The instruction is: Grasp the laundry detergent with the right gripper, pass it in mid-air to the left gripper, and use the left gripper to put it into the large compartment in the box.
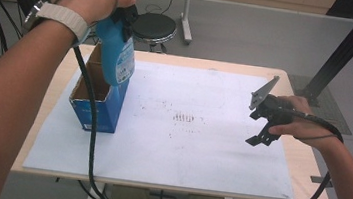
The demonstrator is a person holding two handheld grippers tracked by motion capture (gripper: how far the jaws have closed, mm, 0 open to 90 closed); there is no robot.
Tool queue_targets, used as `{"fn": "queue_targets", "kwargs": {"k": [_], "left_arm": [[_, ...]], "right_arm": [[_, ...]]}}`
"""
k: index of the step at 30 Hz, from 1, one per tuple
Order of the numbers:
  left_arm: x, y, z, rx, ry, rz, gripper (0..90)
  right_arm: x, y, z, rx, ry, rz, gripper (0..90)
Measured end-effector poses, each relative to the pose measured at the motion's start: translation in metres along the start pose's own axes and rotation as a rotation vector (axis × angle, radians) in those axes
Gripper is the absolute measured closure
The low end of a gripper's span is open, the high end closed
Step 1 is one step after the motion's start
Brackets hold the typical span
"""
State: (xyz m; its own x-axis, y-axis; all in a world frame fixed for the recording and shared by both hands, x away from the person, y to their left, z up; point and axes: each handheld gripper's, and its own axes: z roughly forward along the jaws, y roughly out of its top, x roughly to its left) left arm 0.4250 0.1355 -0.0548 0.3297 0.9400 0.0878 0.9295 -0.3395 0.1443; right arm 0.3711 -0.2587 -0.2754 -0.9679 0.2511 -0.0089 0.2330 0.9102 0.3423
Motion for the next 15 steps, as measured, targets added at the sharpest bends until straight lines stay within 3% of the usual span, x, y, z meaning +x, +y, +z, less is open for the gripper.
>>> {"fn": "queue_targets", "kwargs": {"k": [8,15], "left_arm": [[0.022,0.000,-0.001,-0.003,0.021,-0.093,37.1],[0.038,0.000,0.005,0.002,0.041,-0.150,37.1]], "right_arm": [[-0.003,-0.003,0.002,-0.005,0.005,0.012,9.3],[-0.005,-0.004,0.004,-0.001,0.009,0.017,9.3]]}}
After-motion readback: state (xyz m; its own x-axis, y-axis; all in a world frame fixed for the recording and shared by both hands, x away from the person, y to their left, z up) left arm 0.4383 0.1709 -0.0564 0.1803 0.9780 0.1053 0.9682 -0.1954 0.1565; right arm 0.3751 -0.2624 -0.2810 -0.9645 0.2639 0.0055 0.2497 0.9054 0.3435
